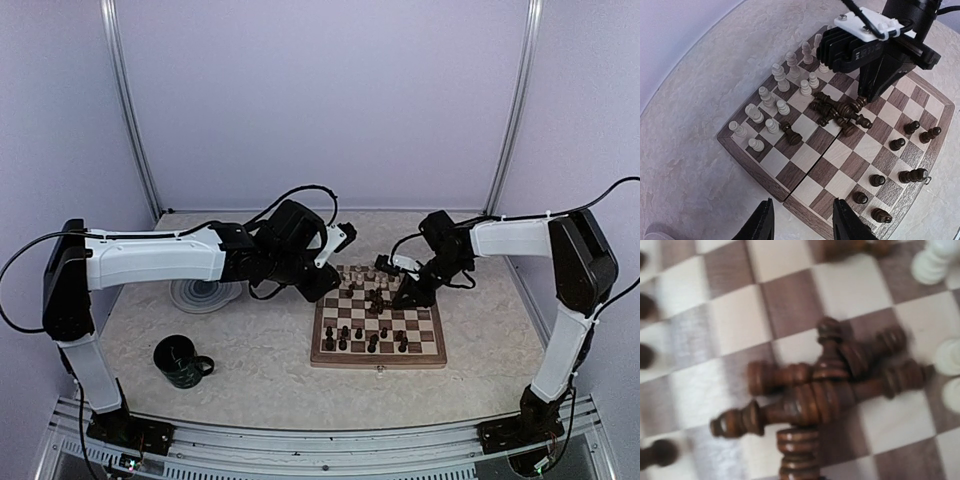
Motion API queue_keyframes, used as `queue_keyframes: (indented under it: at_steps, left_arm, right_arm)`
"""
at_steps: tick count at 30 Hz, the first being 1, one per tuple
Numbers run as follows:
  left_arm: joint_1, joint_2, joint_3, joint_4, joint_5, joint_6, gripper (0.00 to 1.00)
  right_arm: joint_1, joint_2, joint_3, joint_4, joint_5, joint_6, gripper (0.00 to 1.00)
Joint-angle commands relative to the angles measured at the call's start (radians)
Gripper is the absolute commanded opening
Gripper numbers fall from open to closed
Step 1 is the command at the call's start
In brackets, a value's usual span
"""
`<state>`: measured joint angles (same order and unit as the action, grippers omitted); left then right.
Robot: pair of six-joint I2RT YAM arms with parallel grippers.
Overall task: Set up the chess pieces on the board
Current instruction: Pick up the knight from the chessboard.
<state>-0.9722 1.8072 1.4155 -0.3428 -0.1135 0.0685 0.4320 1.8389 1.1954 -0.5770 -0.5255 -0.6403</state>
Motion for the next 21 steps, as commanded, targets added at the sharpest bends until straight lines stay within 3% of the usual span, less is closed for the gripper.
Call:
queue_keyframes:
  at_steps: [1, 12, 21]
  left_arm:
    - [-0.004, 0.024, 0.032, 0.004, 0.040, -0.009, 0.41]
    - [-0.017, 0.062, 0.030, 0.076, 0.157, -0.064, 0.40]
    - [0.022, 0.075, -0.026, 0.315, 0.384, -0.324, 0.40]
  right_arm:
    - [0.010, -0.088, -0.021, -0.053, -0.085, -0.030, 0.09]
    - [0.011, -0.123, -0.023, -0.039, -0.117, -0.035, 0.08]
    - [0.016, -0.207, -0.020, -0.068, -0.152, -0.054, 0.08]
